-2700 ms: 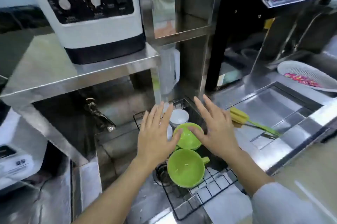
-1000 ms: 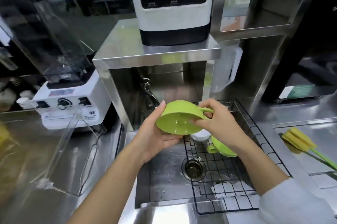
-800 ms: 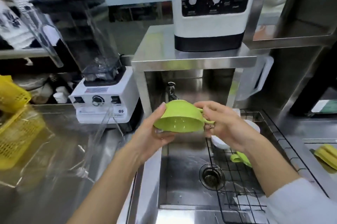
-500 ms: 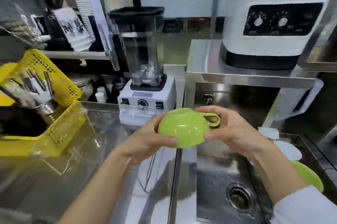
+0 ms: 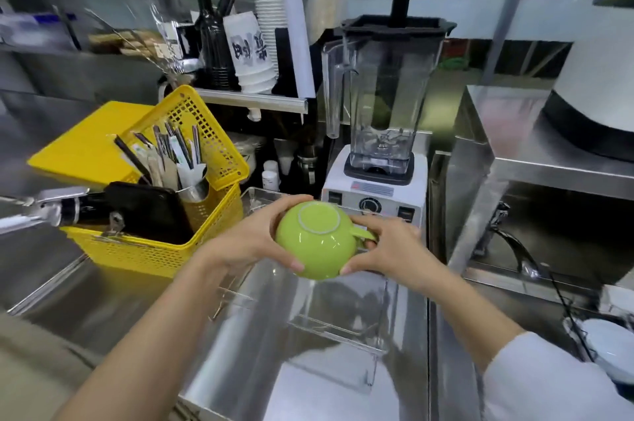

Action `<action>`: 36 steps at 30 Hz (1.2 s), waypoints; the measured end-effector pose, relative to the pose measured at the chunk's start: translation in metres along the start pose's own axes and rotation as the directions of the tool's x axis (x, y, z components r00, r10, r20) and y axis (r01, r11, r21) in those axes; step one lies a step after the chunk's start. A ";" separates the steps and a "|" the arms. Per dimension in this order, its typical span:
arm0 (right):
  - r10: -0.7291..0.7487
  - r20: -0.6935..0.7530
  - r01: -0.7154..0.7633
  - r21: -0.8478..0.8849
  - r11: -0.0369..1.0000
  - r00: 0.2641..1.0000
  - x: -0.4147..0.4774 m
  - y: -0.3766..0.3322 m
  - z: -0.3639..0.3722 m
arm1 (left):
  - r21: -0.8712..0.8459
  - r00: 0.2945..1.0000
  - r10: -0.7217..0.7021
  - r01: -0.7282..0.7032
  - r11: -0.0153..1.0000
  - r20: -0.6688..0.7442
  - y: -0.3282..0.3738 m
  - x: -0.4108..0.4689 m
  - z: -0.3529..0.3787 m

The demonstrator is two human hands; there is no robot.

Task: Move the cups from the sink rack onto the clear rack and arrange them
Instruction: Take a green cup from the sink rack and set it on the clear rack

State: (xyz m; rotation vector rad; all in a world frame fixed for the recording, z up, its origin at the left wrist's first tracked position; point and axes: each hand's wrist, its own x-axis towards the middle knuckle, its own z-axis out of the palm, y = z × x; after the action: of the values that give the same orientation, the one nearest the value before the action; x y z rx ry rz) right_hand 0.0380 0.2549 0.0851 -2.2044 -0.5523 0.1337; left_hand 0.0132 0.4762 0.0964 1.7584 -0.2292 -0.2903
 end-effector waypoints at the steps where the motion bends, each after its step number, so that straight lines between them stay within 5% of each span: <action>1: 0.011 -0.005 -0.011 -0.010 1.000 1.000 0.006 -0.002 0.008 | -0.060 1.000 -0.031 0.031 0.998 -0.003 -0.005 0.000 -0.006; 8: 0.102 -0.036 -0.105 -0.082 0.991 0.994 0.036 -0.008 0.055 | -0.298 0.985 -0.170 0.153 0.942 -0.032 -0.033 0.006 -0.034; 13: 0.113 -0.059 -0.123 -0.191 0.974 0.992 0.053 -0.016 0.070 | -0.421 0.947 -0.185 0.059 0.905 -0.264 -0.040 0.018 -0.036; 16: 0.127 -0.082 -0.147 -0.314 0.938 0.988 0.063 -0.022 0.080 | -0.035 0.863 -0.109 0.105 0.994 -0.493 -0.049 0.022 -0.036; 20: 0.117 -0.115 -0.153 -0.386 0.910 0.986 0.073 -0.027 0.088 | 0.262 0.835 0.060 0.102 0.960 -0.547 -0.049 0.022 -0.040; 26: 0.079 -0.113 -0.120 -0.415 0.902 0.990 0.086 -0.027 0.093 | 0.701 0.725 0.378 0.201 0.684 -0.576 -0.052 0.017 -0.030; 30: 0.054 -0.098 -0.090 -0.409 0.908 0.994 0.088 -0.028 0.096 | 0.779 0.767 0.363 0.270 0.565 -0.529 -0.063 0.017 -0.026; 36: -0.013 -0.004 0.011 -0.342 0.940 1.000 0.076 -0.022 0.081 | 0.768 0.813 0.271 0.299 0.566 -0.516 -0.065 0.013 -0.022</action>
State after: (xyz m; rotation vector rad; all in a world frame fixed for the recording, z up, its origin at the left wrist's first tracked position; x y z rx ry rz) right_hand 0.0765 0.3575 0.0565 -2.5377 -0.6230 0.0241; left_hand 0.0320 0.5058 0.0362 2.7131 0.1554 0.4789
